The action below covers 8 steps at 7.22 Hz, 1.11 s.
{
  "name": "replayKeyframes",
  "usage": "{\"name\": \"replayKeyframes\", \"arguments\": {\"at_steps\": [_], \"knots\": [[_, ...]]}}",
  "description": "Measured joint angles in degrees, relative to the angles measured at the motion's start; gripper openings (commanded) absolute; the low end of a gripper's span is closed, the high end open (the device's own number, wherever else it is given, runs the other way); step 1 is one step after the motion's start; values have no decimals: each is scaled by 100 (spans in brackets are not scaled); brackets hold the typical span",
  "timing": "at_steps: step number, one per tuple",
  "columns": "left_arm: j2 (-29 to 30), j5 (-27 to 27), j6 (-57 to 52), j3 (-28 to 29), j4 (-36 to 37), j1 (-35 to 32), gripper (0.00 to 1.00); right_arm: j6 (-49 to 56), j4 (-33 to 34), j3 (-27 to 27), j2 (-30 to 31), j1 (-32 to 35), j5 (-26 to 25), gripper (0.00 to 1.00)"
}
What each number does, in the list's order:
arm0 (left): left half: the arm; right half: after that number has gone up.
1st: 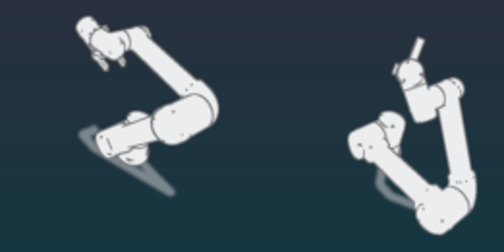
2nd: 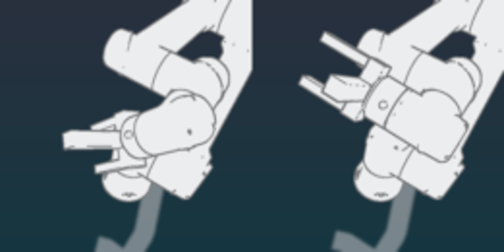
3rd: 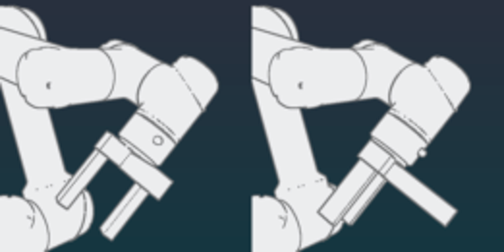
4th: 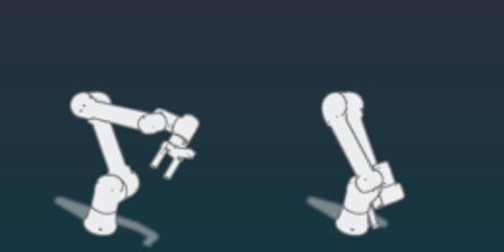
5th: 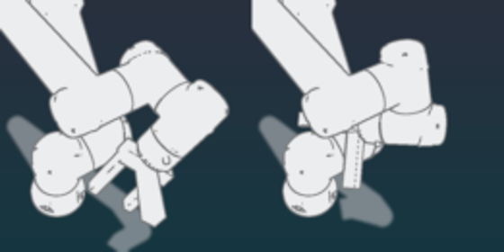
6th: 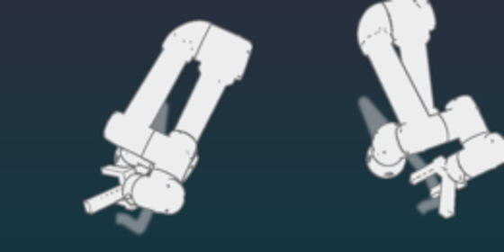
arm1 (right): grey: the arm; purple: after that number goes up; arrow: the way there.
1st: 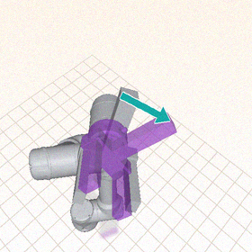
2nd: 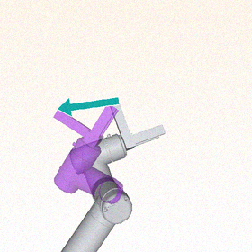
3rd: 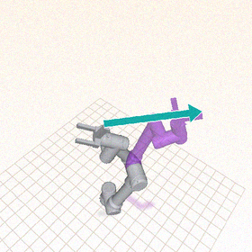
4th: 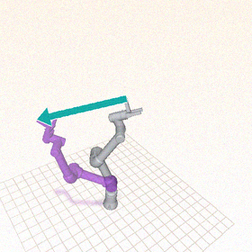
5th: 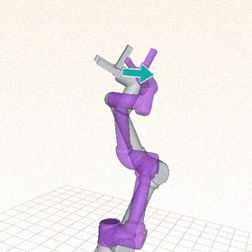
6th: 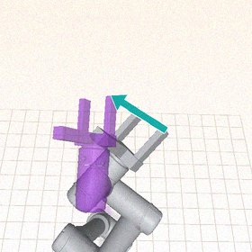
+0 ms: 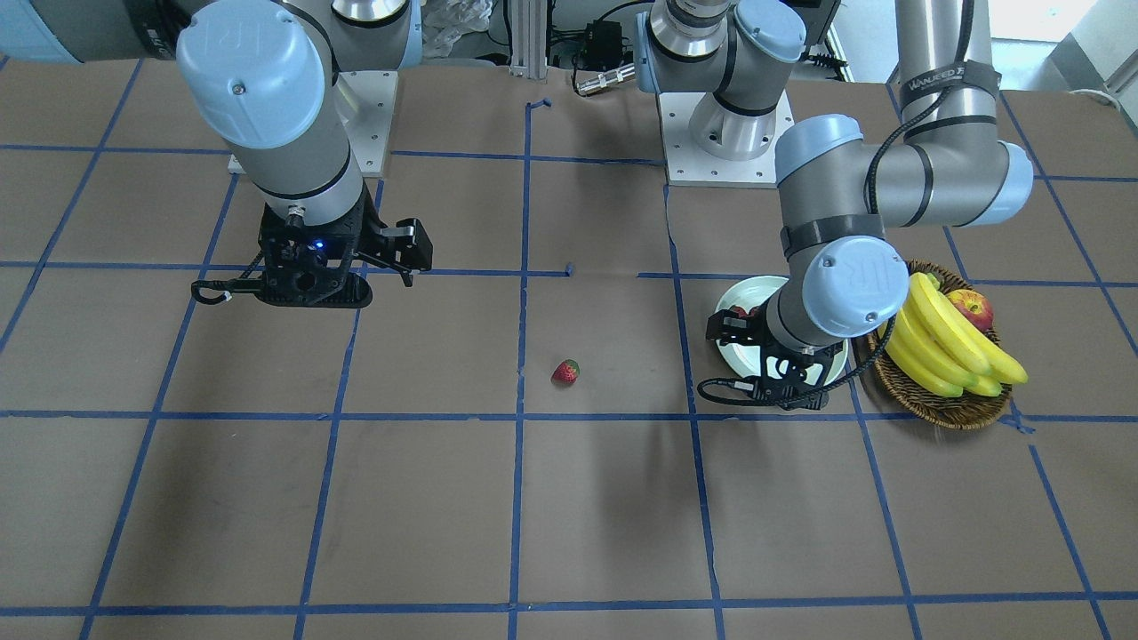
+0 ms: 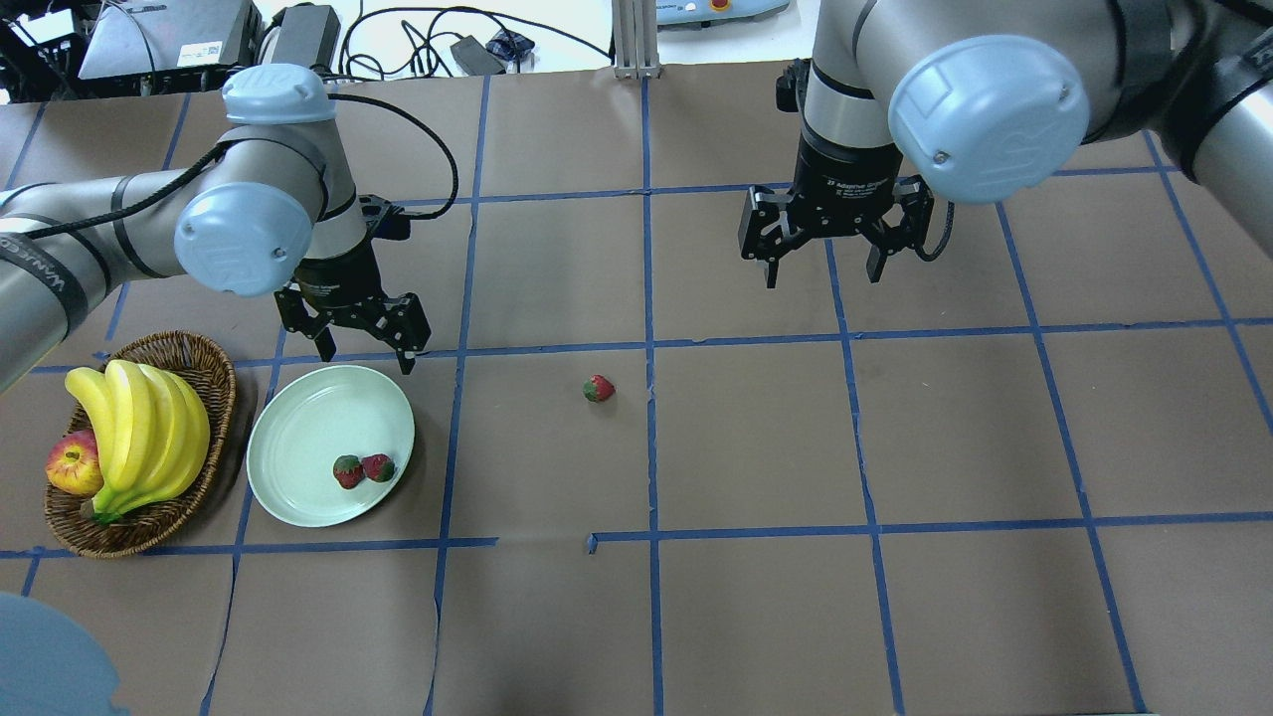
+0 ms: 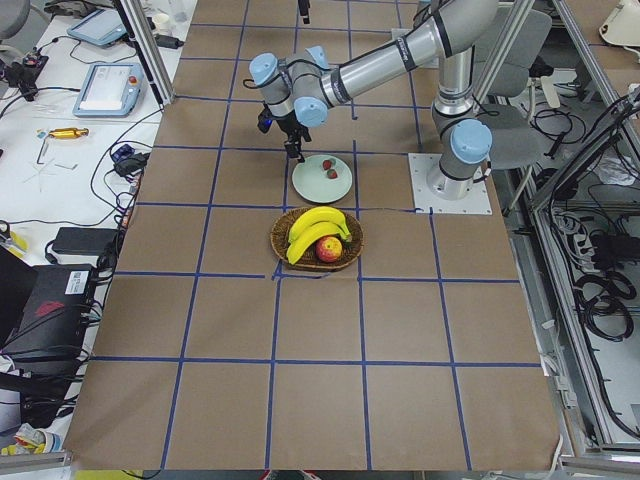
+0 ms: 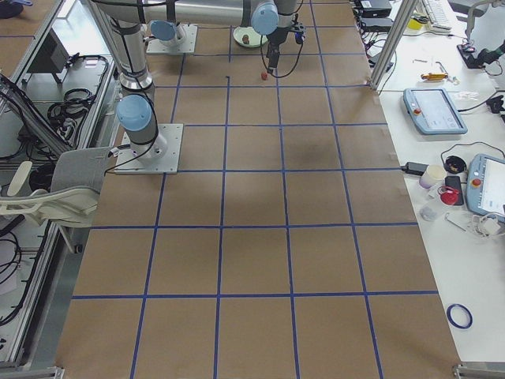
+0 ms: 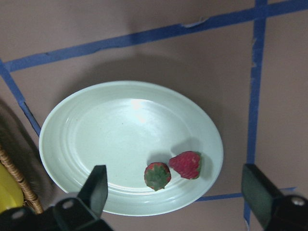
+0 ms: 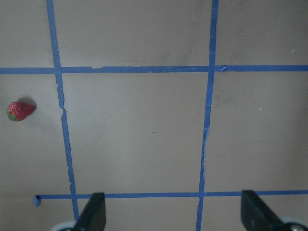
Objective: Collect all strawberries into plate
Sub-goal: 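Move the left gripper back over the last strawberry on the table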
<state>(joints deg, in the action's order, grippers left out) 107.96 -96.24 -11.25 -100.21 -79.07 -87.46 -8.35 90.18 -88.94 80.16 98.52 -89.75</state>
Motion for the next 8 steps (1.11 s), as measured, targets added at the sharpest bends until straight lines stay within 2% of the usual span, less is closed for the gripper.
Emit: {"name": "replayKeyframes", "arguments": {"at_steps": [5,8], "knots": [[294,1502,1177,9,937,-649,100,2,-16,44,29,-47,-38,100],[588,1906,1772,-1,1331,-1019,100,20,-14,15,29,-65,-42,100]]}}
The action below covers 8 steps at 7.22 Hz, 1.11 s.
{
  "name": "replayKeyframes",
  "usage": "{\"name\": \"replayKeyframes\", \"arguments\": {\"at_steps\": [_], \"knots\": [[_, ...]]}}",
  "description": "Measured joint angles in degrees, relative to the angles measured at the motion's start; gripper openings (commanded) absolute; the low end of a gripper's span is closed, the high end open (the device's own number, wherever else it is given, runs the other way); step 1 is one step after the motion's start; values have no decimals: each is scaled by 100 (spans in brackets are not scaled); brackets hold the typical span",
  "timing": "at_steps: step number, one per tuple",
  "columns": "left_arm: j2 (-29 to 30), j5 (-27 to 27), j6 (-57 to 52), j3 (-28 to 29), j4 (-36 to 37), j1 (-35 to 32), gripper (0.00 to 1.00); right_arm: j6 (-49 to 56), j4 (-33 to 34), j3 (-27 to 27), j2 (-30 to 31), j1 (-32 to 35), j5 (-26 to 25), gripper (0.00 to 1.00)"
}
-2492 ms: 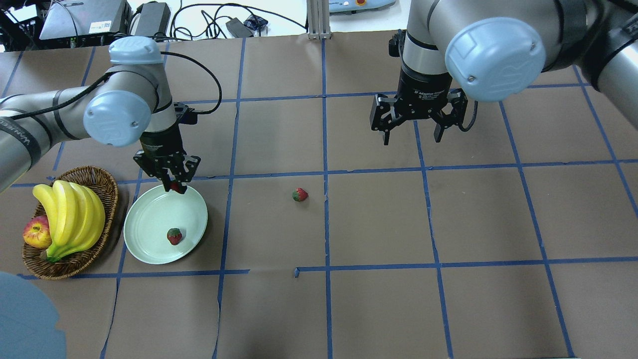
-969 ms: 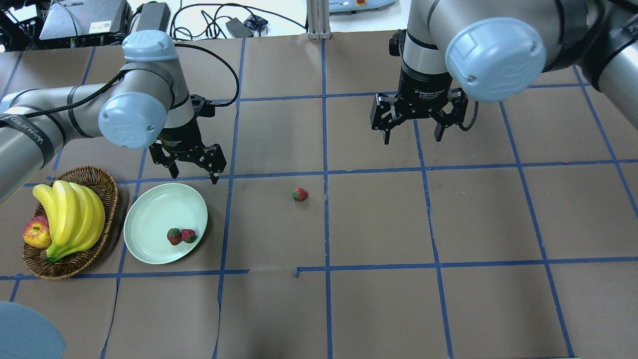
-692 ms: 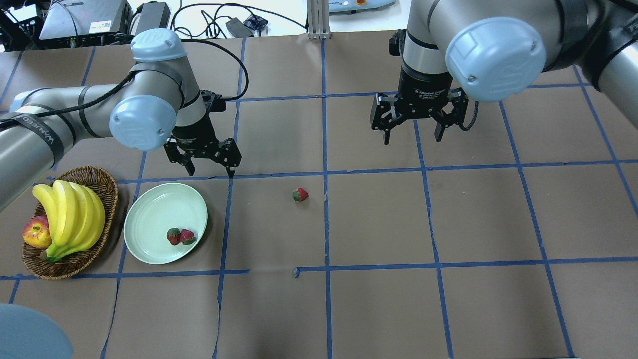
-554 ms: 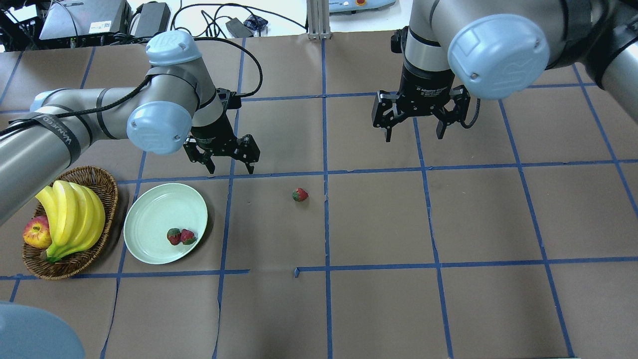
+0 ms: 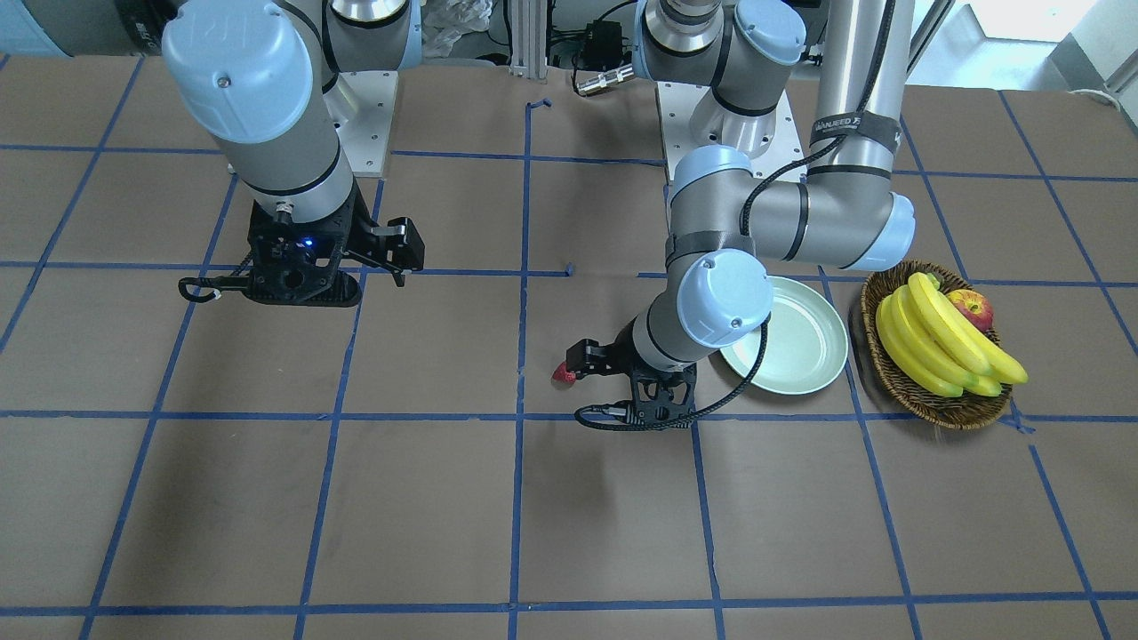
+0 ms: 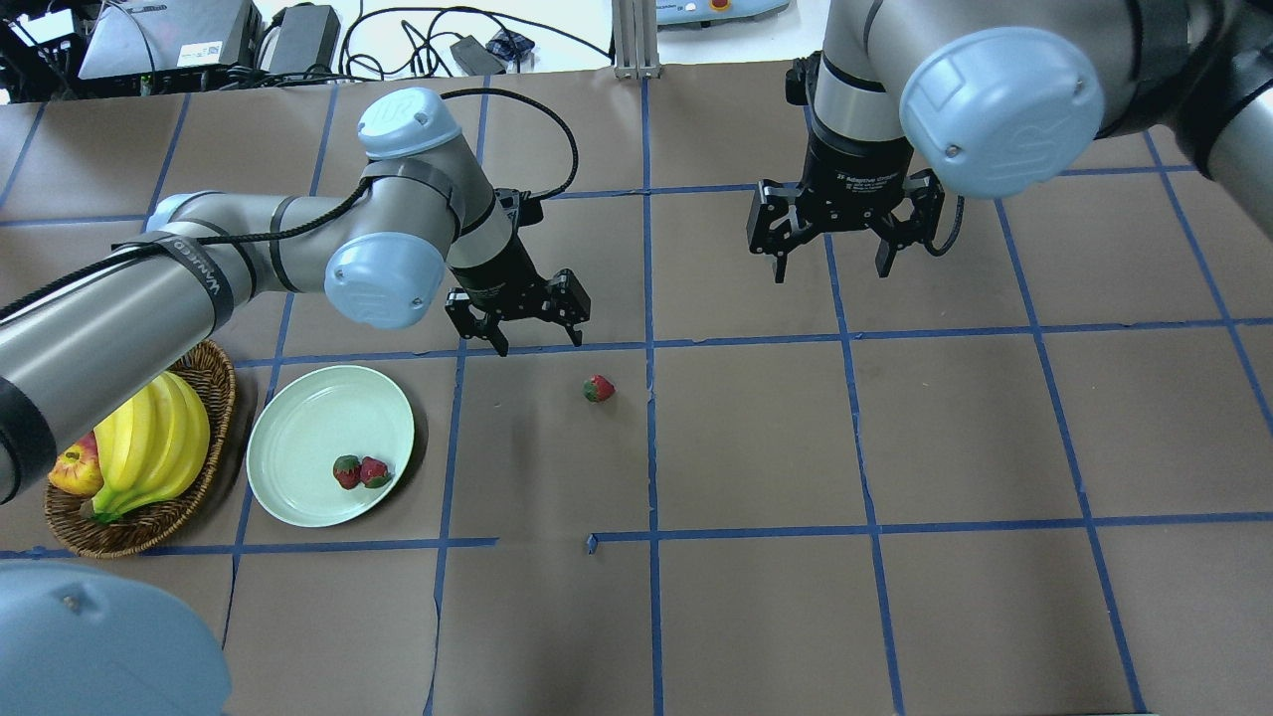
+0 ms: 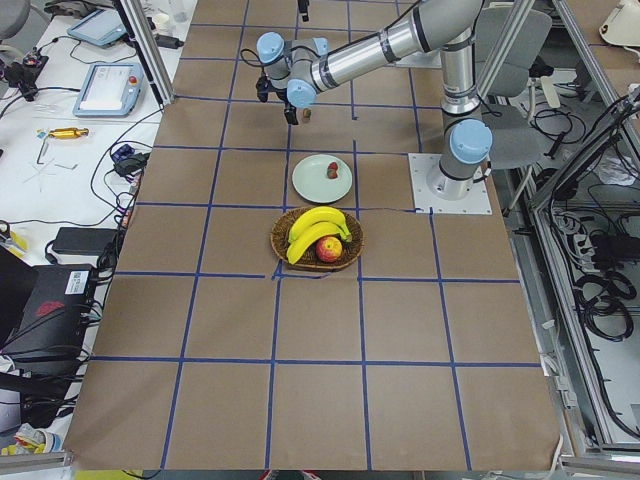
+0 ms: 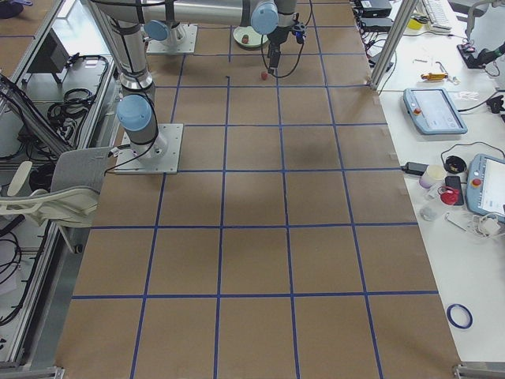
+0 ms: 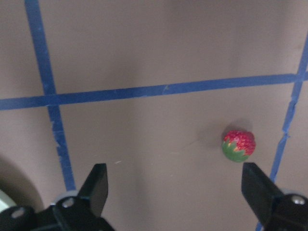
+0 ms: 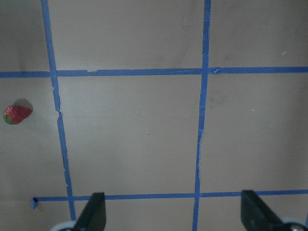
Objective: Collect all strawberries into plate
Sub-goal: 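Move the left gripper back over the last strawberry on the table, then lower the left gripper and grasp the last strawberry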
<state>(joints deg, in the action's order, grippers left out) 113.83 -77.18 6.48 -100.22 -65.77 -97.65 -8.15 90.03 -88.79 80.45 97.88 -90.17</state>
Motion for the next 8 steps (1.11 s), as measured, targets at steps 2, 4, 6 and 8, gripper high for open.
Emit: {"name": "replayKeyframes", "arguments": {"at_steps": [2,4,6,8], "knots": [[183,89,236,-5,135,-190,93,21,-3,-11,-6,-5,1,100],[318,156,277,-5,157,-266,79,16,-2,-21,-13,-5,7,100],[413,169,267,-4,158,-307,71,0,7,-23,-22,-2,11,100],[437,164,288,-6,151,-366,61,-10,13,-24,-31,2,16,100]]}}
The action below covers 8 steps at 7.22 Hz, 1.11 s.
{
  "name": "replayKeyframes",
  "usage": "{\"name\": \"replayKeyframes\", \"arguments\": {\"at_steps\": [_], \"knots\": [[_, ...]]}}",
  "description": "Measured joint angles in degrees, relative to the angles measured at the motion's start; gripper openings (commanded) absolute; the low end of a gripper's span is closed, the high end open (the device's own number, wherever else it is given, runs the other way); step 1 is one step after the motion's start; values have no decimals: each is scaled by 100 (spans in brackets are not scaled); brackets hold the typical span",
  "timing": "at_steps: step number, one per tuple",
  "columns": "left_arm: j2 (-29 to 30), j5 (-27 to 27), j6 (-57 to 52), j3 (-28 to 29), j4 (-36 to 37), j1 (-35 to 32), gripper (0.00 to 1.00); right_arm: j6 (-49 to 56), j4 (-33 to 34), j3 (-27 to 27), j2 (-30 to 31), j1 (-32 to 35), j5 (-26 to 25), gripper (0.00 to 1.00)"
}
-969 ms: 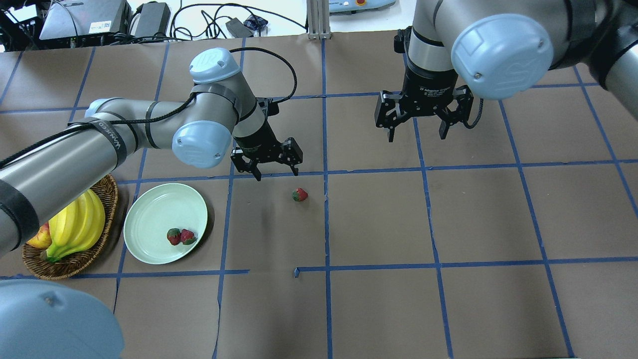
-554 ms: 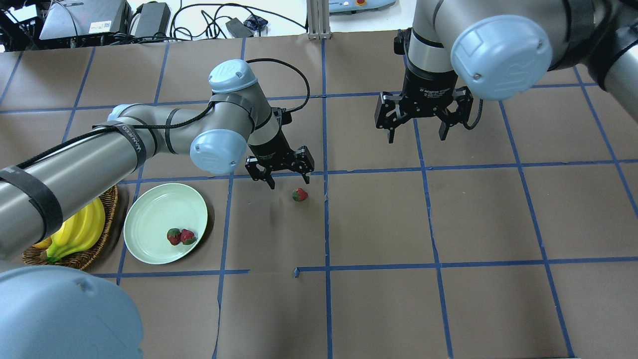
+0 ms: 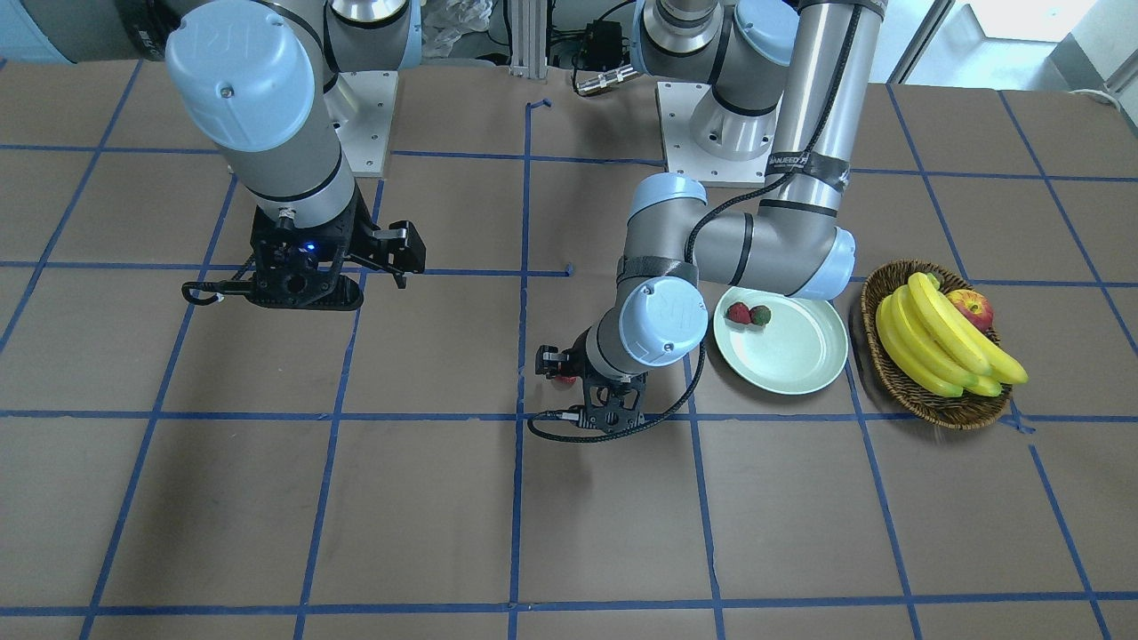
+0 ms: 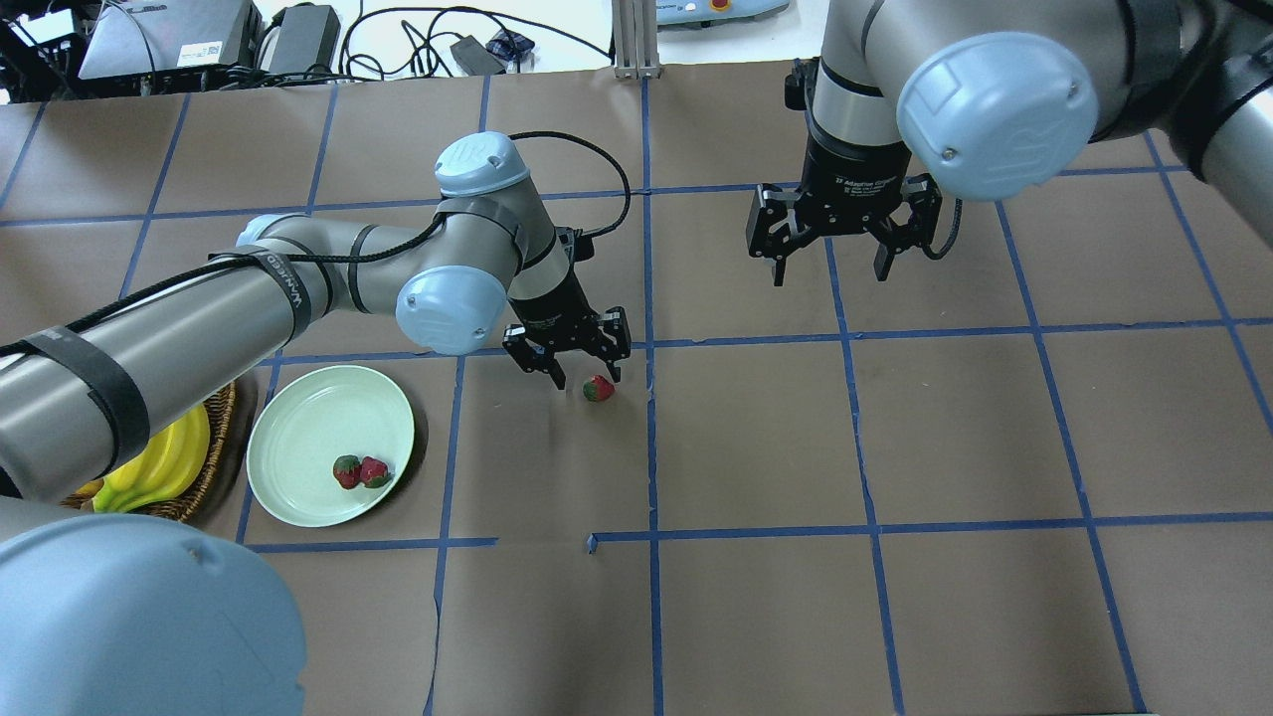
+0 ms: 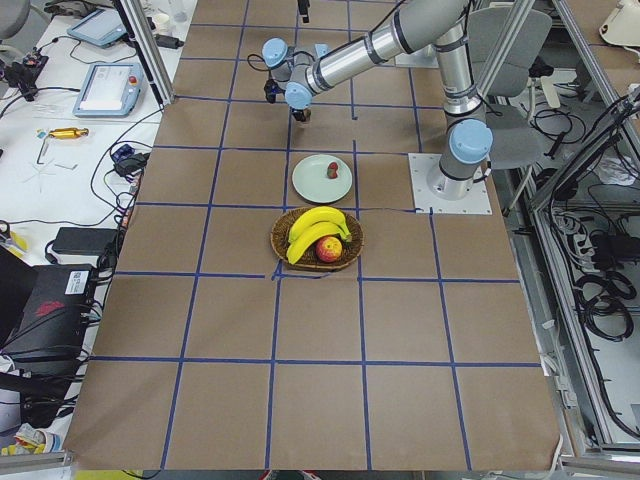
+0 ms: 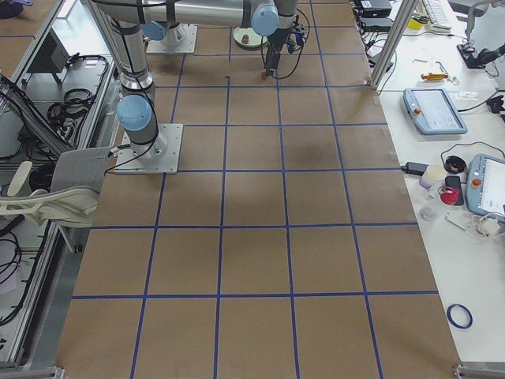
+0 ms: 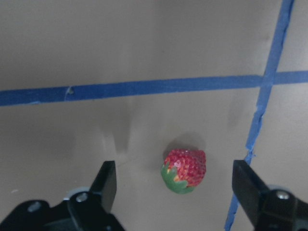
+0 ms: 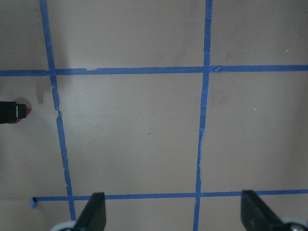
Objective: Collect all strawberries into plate
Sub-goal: 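Lower the left gripper and grasp the last strawberry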
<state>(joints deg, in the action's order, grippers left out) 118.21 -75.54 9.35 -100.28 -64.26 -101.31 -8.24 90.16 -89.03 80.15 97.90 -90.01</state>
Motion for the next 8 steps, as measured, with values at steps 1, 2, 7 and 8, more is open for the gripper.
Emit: {"name": "replayKeyframes", "arguments": {"at_steps": [1,2,7,8], "knots": [[4,-1,8,0,-4,-19,48,-1,1,0,-4,1,1,100],[7,1,12,0,-6,-25,25,-1,1,0,-6,1,1,100],[-25,-11,-19,12,-18,-29,0,-2,1,-2,-8,9,8,100],[-141,-55,-44,42,-51,-14,0,-2,1,-4,-8,9,4,100]]}}
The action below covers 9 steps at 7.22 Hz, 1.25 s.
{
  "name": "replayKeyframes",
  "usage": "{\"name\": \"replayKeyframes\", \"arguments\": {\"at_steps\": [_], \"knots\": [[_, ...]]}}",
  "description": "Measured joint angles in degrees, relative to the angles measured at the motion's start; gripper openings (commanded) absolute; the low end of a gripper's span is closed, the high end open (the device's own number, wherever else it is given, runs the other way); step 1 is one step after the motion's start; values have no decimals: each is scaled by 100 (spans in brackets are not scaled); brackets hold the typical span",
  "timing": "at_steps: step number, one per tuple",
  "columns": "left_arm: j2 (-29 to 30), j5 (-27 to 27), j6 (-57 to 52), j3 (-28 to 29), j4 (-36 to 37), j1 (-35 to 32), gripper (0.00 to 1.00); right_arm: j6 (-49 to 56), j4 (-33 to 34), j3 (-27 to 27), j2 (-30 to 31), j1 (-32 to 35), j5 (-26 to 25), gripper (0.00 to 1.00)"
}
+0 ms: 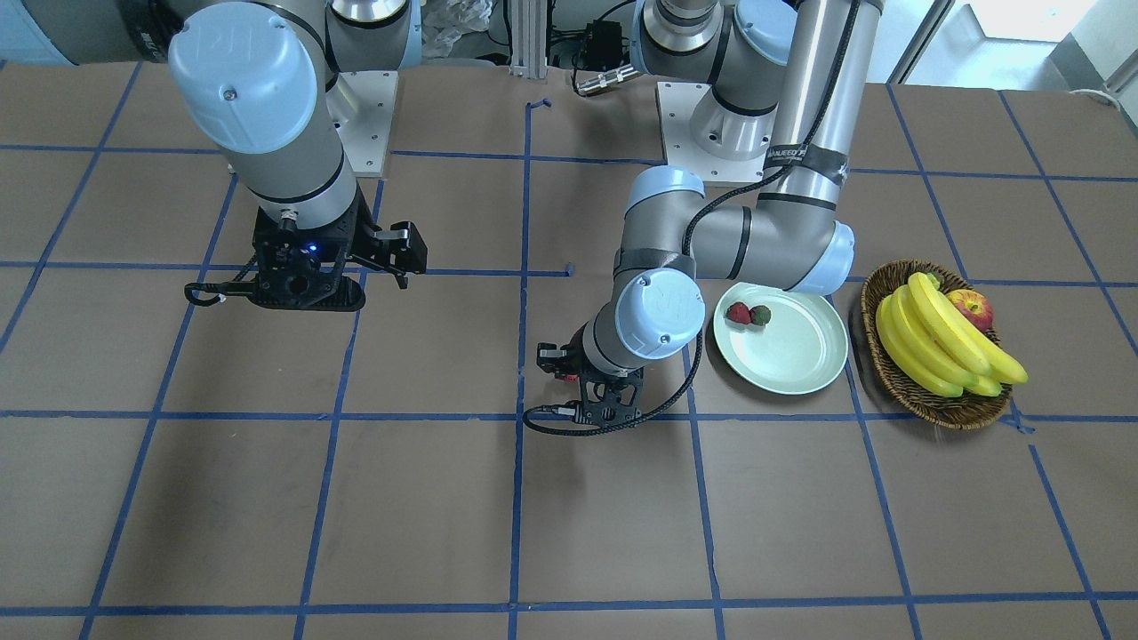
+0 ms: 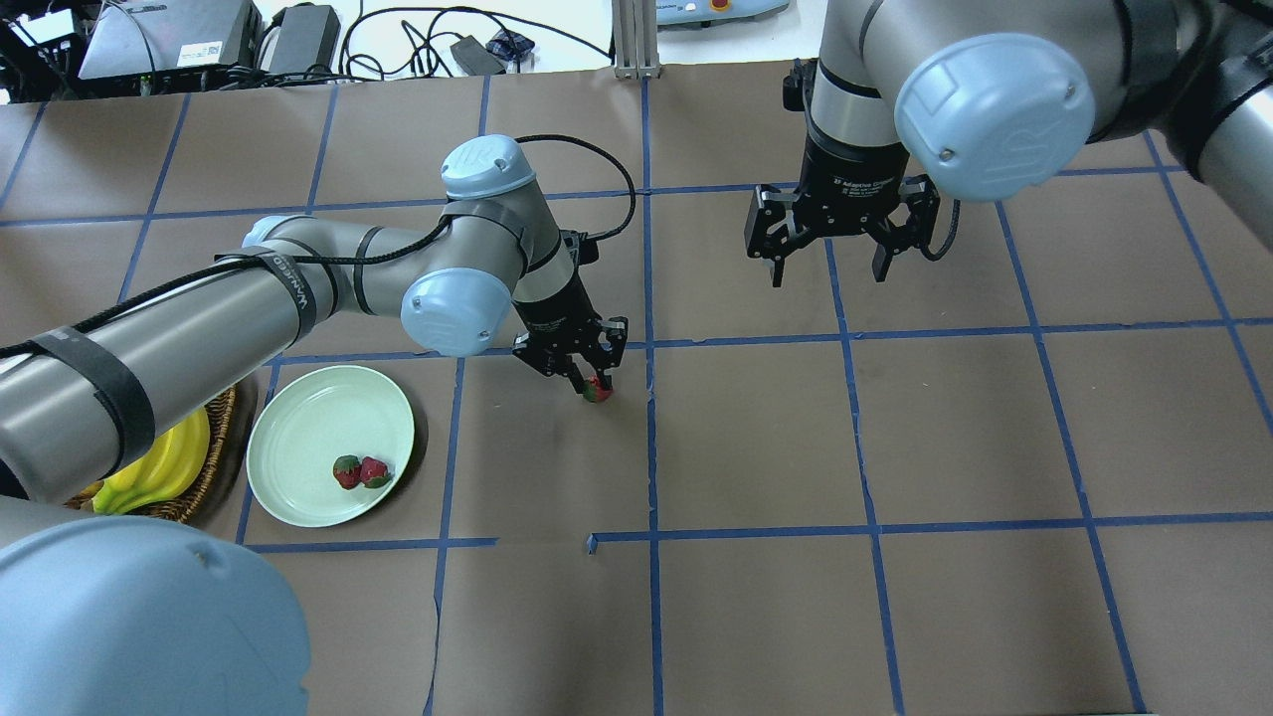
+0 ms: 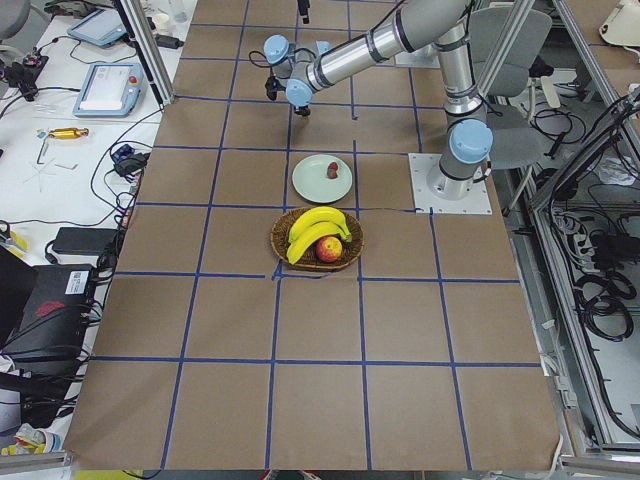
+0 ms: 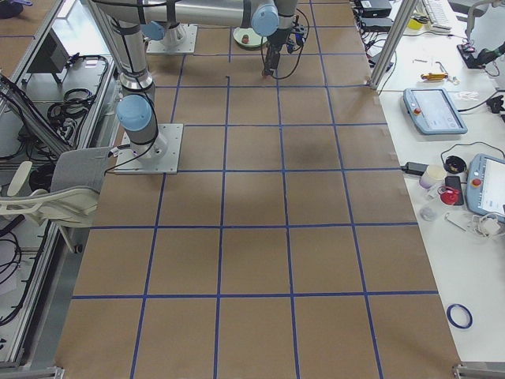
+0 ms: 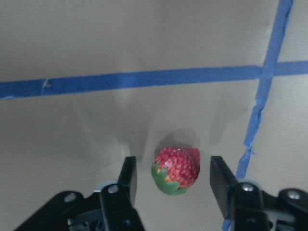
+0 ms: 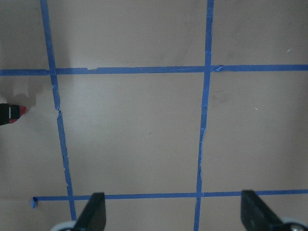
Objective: Collect all strawberries into plate
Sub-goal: 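Lower the left gripper and grasp the last strawberry, then carry the strawberry to the plate and release it beside the others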
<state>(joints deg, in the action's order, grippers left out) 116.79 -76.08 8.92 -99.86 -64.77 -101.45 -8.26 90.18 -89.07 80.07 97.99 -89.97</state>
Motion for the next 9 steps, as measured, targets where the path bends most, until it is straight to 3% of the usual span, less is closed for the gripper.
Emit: {"name": "replayKeyframes", "arguments": {"at_steps": [2,4,7,9], "knots": [[-271,-320,-235,57,-209,233,0,0,0,3,0,-6,-5,100],[-571,-716,-1227,60,-837,871,0,0,2,4,0,-7,-11,100],[-752,-1869,-3304,-81,-1307,1901,0,6,9,4,0,-8,-12,100],[-742,-2446,-3992,-256,-1331,2305,0,8,9,4,-4,-8,-3,100]]}}
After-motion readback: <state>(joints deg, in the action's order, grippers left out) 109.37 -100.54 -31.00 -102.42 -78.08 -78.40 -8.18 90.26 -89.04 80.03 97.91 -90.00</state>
